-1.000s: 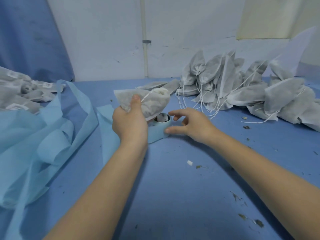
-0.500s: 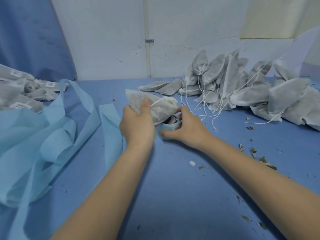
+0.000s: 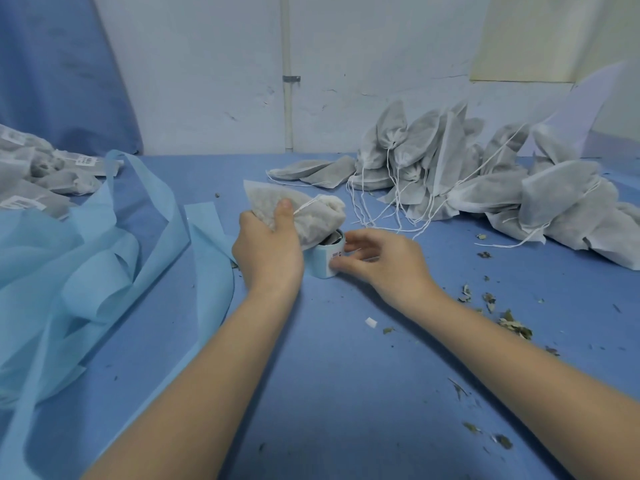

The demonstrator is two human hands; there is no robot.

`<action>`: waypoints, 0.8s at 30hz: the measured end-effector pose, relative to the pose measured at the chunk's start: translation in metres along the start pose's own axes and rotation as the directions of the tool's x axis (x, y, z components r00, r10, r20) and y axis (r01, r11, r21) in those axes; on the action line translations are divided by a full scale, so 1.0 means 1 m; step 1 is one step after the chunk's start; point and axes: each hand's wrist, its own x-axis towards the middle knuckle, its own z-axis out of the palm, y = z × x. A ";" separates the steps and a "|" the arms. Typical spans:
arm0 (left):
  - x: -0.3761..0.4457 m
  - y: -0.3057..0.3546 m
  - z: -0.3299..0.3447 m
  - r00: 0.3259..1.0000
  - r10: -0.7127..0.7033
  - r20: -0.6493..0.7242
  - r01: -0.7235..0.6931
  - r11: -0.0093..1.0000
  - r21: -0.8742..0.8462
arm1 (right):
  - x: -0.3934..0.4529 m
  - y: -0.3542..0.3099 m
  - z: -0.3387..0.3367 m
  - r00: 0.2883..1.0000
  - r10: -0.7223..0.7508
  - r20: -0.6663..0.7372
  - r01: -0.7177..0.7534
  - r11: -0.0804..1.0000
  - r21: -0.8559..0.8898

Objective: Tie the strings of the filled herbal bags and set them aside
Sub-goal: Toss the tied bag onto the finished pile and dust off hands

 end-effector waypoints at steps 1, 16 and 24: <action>0.000 0.000 0.000 1.000 -0.005 -0.002 0.005 1.000 0.000 | 0.001 0.000 0.001 1.000 -0.014 -0.011 0.013 1.000 -0.016; -0.003 -0.001 0.002 1.000 -0.008 -0.011 0.008 1.000 0.015 | 0.004 0.000 0.001 0.992 -0.013 -0.122 0.011 1.000 -0.018; -0.003 -0.001 0.002 1.000 -0.026 -0.002 0.026 0.999 0.024 | 0.009 0.001 -0.004 0.999 0.024 -0.028 -0.023 0.998 0.053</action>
